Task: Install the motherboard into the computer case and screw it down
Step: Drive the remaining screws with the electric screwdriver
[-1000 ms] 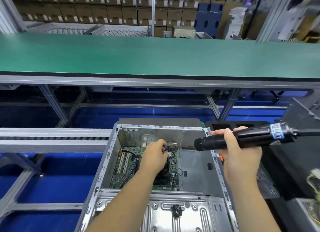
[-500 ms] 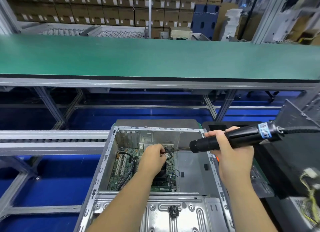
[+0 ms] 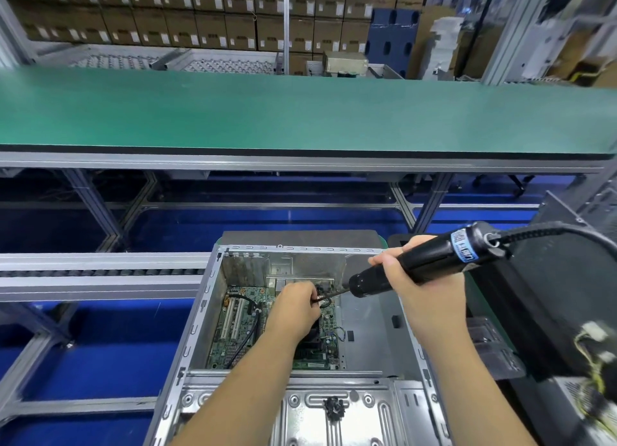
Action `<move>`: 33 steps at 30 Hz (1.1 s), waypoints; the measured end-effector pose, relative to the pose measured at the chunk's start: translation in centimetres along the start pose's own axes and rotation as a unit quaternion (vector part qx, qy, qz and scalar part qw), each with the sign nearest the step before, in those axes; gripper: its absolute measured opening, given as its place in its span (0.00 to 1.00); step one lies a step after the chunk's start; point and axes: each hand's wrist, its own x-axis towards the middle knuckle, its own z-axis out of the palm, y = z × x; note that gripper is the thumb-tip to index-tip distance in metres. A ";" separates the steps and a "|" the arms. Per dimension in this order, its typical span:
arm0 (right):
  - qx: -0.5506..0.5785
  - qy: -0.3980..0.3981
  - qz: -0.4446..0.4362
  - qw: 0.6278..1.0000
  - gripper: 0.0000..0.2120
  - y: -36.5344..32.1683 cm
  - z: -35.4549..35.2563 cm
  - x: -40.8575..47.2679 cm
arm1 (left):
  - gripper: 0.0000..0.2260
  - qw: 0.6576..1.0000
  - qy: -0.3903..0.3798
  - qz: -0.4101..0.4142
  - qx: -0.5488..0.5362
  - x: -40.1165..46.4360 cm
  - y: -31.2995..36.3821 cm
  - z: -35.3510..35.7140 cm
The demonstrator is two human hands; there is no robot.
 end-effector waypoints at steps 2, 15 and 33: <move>0.007 -0.032 -0.018 0.999 0.10 -0.4 0.8 -0.3 | 0.03 1.000 -0.005 0.000 0.002 -0.1 0.0 0.1; 0.012 -0.083 -0.059 0.995 0.25 -2.4 1.4 -0.3 | 0.05 0.999 -0.009 0.024 0.026 -0.1 0.2 -0.1; 0.056 -0.012 -0.058 0.997 0.09 -1.9 1.2 -0.4 | 0.13 0.998 0.014 0.035 -0.055 -0.7 0.3 -0.3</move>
